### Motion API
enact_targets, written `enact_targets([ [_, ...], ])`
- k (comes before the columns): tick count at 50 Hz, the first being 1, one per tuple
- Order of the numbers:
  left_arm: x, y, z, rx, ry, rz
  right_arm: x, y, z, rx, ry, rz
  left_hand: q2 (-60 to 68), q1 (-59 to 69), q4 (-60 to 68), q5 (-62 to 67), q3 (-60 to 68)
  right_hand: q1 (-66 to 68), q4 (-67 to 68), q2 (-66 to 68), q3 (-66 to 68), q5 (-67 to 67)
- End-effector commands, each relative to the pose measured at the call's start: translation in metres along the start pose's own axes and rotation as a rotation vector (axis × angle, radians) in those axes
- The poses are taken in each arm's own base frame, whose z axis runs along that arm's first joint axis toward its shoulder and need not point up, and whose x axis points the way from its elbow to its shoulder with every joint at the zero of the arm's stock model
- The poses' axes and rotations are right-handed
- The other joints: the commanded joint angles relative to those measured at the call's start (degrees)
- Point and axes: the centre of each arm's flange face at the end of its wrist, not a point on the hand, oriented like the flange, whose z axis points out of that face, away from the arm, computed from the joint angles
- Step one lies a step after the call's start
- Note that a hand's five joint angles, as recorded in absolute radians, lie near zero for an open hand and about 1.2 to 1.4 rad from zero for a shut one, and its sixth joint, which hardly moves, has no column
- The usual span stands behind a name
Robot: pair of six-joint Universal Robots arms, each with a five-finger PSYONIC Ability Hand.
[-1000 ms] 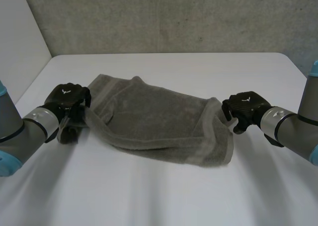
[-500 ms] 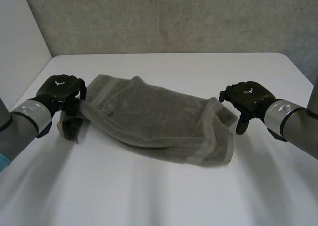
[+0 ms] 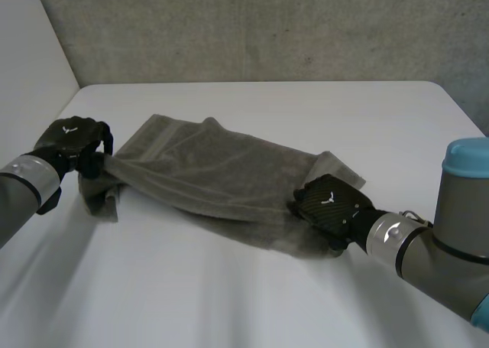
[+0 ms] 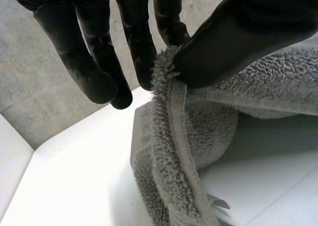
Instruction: Fold the towel.
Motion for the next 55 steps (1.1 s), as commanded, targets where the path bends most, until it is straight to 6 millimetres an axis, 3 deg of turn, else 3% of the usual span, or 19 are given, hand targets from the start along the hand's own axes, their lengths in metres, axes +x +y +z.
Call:
enact_targets([
  [1,0.005,0.003,0.0,-0.008,0.014,-0.001,-0.008,0.017,0.008,-0.038,-0.026,0.023,-11.12,-2.25,-10.63,-20.49,-12.83,1.8,1.45,1.99,1.44,0.76],
  [13,0.005,0.004,0.0,-0.011,0.015,-0.002,-0.016,0.024,0.021,-0.031,-0.023,0.0,-11.12,-2.25,-10.63,-20.49,-12.83,13.24,12.89,13.43,12.88,12.2],
  [15,0.005,0.004,0.0,-0.011,0.015,-0.002,-0.013,0.024,0.023,-0.028,-0.002,-0.012,-11.12,-2.25,-10.63,-20.49,-12.83,40.84,40.49,41.03,40.47,39.8],
  [16,0.005,0.004,0.0,-0.011,0.015,-0.002,-0.013,0.024,0.023,-0.028,-0.002,-0.012,-11.12,-2.25,-10.63,-20.49,-12.83,41.0,40.65,41.19,40.63,39.95],
  [17,0.005,0.004,0.0,-0.011,0.015,-0.004,-0.008,0.024,0.024,-0.018,0.019,-0.011,-11.12,-2.25,-10.63,-20.49,-12.83,52.59,52.25,52.79,52.23,51.55],
  [22,0.005,-0.001,-0.002,0.001,0.011,-0.005,0.008,0.001,0.017,0.07,0.099,-0.032,-11.12,-2.25,-10.63,-20.49,-12.83,52.71,52.36,52.9,52.35,51.67],
  [24,0.007,-0.008,-0.004,0.019,0.014,-0.014,0.024,-0.026,0.004,0.152,0.161,-0.01,-11.12,-2.25,-10.63,-20.49,-12.83,52.71,52.36,52.9,52.35,51.67],
  [30,0.017,-0.024,-0.016,0.062,0.032,-0.027,0.035,-0.043,-0.001,0.207,0.17,0.115,-11.12,-2.25,-10.63,-20.49,-12.83,52.71,52.36,52.9,52.35,51.67],
  [35,0.024,-0.043,-0.036,0.12,0.039,-0.007,0.045,-0.064,-0.02,0.226,0.17,0.193,-11.12,-2.25,-10.63,-20.49,-12.83,52.71,52.36,52.9,52.35,51.67],
  [37,0.026,-0.063,-0.05,0.184,0.031,0.016,0.054,-0.079,-0.032,0.235,0.179,0.201,-11.12,-2.25,-10.63,-20.49,-12.83,52.71,52.36,52.9,52.35,51.67],
  [38,0.026,-0.063,-0.051,0.184,0.031,0.016,0.054,-0.079,-0.032,0.235,0.179,0.201,-11.12,-2.25,-10.63,-20.49,-12.83,52.71,52.36,52.9,52.35,51.67],
  [40,0.028,-0.086,-0.065,0.264,0.023,0.043,0.077,-0.097,-0.047,0.258,0.249,0.189,-11.12,-2.25,-10.63,-20.49,-12.83,52.71,52.36,52.9,52.35,51.67],
  [43,0.03,-0.097,-0.073,0.307,0.023,0.057,0.085,-0.102,-0.054,0.25,0.268,0.195,-11.12,-2.25,-10.63,-20.49,-12.83,52.71,52.36,52.9,52.35,51.67],
  [45,0.037,-0.116,-0.089,0.379,0.031,0.081,0.097,-0.109,-0.064,0.218,0.279,0.215,-11.12,-2.25,-10.63,-20.49,-12.83,52.71,52.36,52.9,52.35,51.67],
  [48,0.043,-0.124,-0.097,0.411,0.043,0.09,0.107,-0.106,-0.067,0.172,0.279,0.241,-11.12,-2.25,-10.63,-20.49,-12.83,52.71,52.36,52.9,52.35,51.67],
  [51,0.047,-0.124,-0.096,0.409,0.057,0.093,0.112,-0.099,-0.062,0.141,0.275,0.257,-11.12,-2.25,-10.63,-20.49,-12.83,52.71,52.36,52.9,52.35,51.67],
  [55,0.061,-0.103,-0.071,0.326,0.111,0.087,0.113,-0.083,-0.04,0.03,0.213,0.263,-11.12,-2.25,-10.63,-20.49,-12.83,52.71,52.36,52.9,52.35,51.67],
])
